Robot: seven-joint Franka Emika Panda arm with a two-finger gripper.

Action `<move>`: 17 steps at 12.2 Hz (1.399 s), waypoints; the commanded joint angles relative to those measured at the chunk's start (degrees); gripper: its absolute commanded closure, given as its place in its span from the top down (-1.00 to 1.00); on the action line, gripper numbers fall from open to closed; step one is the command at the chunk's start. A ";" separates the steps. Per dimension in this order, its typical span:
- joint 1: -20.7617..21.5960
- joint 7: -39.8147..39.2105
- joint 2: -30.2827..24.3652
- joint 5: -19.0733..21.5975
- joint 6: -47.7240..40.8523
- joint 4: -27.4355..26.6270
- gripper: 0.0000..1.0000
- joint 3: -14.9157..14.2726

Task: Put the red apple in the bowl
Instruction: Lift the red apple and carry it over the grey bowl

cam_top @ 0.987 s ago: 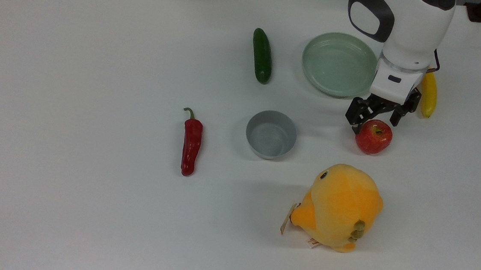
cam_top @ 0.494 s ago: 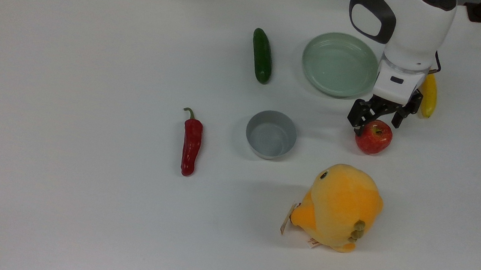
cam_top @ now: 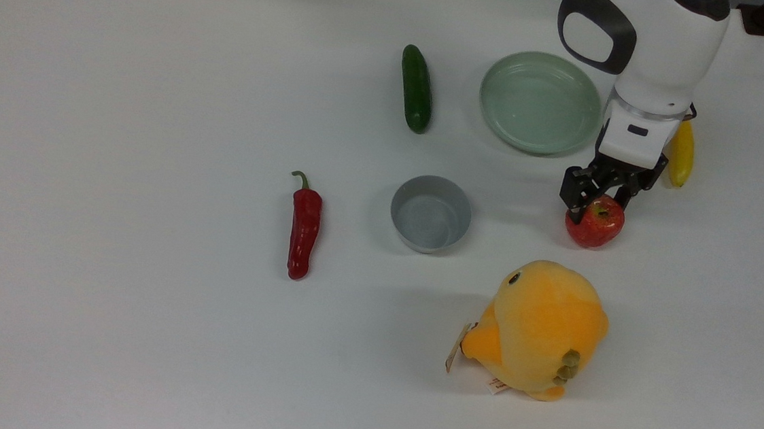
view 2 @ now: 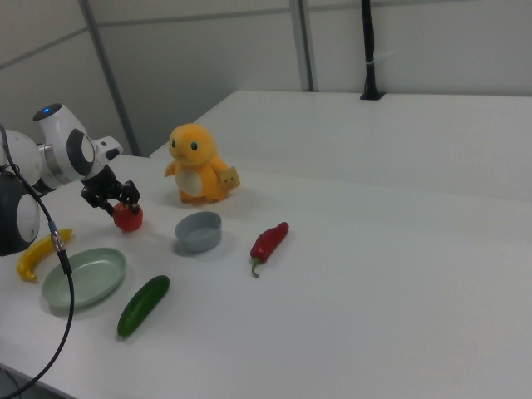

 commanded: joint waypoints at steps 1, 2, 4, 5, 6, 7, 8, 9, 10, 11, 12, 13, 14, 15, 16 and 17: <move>0.17 -0.26 -0.44 -0.74 0.89 0.40 -0.44 -0.39; -0.09 -0.26 -2.02 -0.74 0.80 -0.73 -0.44 -0.39; -1.58 -0.53 -7.63 0.05 0.27 -4.24 -0.43 -0.39; -2.29 -0.44 -10.97 0.31 0.27 -6.87 -0.43 -0.39; -3.08 -0.44 -14.05 0.40 0.10 -9.16 -0.43 -0.39; -4.30 -0.44 -16.77 0.49 0.01 -11.53 -0.43 -0.39; -5.53 -0.53 -18.98 0.66 -0.08 -13.38 -0.42 -0.39; -7.03 -0.62 -20.39 0.67 -0.95 -14.45 -0.38 -0.48; -8.43 -0.88 -21.19 0.67 -2.70 -14.54 -0.36 -0.74; -9.49 -2.71 -21.55 0.67 -4.89 -14.55 -0.36 -1.18; -10.89 -4.81 -21.55 0.75 -7.18 -14.63 -0.36 -1.18; -12.30 -6.05 -21.55 0.75 -8.77 -14.63 -0.35 -1.27; -13.10 -6.94 -21.03 0.75 -8.70 -14.63 -0.35 -1.71; -13.54 -7.64 -20.59 0.75 -8.52 -14.63 -0.35 -2.32; -14.59 -8.17 -20.15 0.75 -8.52 -14.63 -0.35 -2.41; -14.95 -8.44 -19.10 0.75 -8.26 -14.63 -0.35 -2.42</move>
